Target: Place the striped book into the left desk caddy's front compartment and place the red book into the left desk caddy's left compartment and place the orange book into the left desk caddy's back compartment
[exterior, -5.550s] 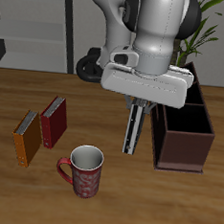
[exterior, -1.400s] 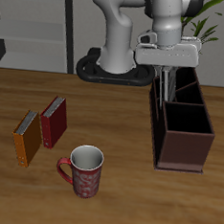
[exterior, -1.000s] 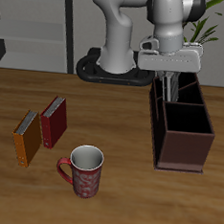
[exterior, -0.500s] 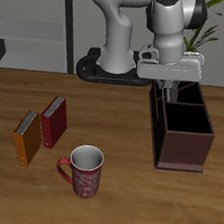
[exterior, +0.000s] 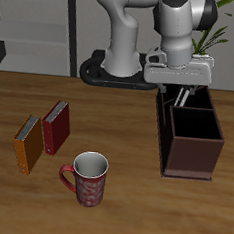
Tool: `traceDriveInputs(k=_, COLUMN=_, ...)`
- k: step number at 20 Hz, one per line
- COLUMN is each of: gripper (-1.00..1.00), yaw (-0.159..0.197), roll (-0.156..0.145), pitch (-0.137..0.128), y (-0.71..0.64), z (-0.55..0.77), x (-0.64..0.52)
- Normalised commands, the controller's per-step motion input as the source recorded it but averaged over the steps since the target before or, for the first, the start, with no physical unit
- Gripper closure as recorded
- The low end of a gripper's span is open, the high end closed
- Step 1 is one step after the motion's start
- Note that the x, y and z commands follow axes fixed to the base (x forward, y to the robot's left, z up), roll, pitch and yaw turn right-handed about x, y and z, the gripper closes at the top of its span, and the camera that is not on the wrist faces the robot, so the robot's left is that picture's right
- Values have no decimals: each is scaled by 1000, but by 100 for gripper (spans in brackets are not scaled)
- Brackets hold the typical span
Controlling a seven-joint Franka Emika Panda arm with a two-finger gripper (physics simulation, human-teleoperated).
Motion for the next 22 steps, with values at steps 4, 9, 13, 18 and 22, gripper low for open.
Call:
traceDriveInputs(k=4, gripper=-100, yaw=2, roll=23, pitch=-24, y=-14, z=153, x=-73)
traceDriveInputs(k=9, gripper=-100, yaw=-17, roll=9, pitch=-28, y=-87, z=225, x=-64)
traceDriveInputs(k=13, gripper=-100, yaw=-16, roll=-3, pitch=-33, y=-64, z=239, x=-76)
traceDriveInputs(k=18, gripper=-100, yaw=-13, roll=-34, pitch=-23, y=-204, z=202, x=-34)
traceDriveInputs(k=22, gripper=-100, yaw=53, roll=-70, pitch=-36, y=-415, z=275, x=-20)
